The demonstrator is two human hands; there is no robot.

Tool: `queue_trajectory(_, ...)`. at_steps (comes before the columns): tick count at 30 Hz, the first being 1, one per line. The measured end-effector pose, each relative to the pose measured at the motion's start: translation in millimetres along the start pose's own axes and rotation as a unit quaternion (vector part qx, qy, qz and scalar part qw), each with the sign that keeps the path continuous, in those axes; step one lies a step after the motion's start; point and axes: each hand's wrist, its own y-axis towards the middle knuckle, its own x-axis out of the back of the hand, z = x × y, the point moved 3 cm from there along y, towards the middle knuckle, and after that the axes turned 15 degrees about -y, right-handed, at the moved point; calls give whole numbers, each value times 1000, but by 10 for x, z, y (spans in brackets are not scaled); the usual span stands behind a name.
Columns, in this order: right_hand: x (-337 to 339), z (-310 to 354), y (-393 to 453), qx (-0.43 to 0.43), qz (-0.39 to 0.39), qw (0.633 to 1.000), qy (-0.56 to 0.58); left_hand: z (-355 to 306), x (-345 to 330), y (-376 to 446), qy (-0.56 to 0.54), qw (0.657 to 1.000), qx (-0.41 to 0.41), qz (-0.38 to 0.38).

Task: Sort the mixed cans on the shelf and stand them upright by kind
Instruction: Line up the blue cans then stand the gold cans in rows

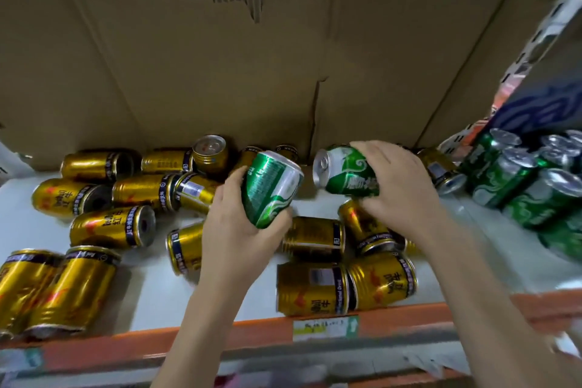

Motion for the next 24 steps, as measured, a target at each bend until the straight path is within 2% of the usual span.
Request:
queue_trajectory(4, 236, -176, -476, -129, -69, 987, 59, -228, -306, -94, -57, 998, -15, 15)
queue_trajectory(8, 245, -551, -944, -201, -63, 971, 112, -512, -756, -272, -89, 995, -35, 20)
queue_trajectory(15, 213, -1723, -1929, -242, -96, 963, 74, -989, -2050, -774, -144, 988, 3, 48)
queue_trajectory(20, 233, -2510, -2525, -270, -109, 954, 72, -1432, -2963, -1238, -174, 979, 3, 102)
queue_trajectory(24, 206, -2855, -2663, -280, -108, 950, 84, -1538, -3298, -1276, -131, 986, -17, 105)
